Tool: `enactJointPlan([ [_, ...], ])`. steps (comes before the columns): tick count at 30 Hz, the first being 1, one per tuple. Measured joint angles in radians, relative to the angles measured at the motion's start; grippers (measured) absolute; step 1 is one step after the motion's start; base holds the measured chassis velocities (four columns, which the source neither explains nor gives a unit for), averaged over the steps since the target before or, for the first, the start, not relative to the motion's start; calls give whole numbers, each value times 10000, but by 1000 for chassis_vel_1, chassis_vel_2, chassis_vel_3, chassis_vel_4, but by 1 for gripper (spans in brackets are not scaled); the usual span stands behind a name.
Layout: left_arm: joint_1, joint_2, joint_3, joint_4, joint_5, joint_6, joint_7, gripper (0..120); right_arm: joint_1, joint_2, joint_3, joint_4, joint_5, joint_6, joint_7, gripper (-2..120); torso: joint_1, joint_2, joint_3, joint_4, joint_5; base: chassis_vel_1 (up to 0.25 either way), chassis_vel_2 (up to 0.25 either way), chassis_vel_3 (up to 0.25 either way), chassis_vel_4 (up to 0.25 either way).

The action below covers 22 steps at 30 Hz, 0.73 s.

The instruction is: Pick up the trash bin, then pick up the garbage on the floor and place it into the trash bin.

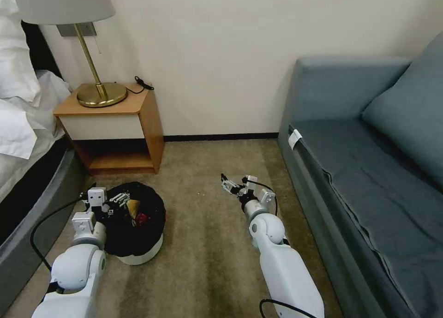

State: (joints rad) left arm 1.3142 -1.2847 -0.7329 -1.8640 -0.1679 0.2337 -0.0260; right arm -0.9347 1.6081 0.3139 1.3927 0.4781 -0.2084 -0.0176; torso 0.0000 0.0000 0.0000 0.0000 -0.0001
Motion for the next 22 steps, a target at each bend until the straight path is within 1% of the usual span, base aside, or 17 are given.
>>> enactJointPlan([
  [22, 6, -1, -12, -8, -10, 8, -14, 100, -2, 0, -8, 11, -5, -2, 0, 100, 0, 0, 0, 0, 0, 0, 0, 0, 0],
])
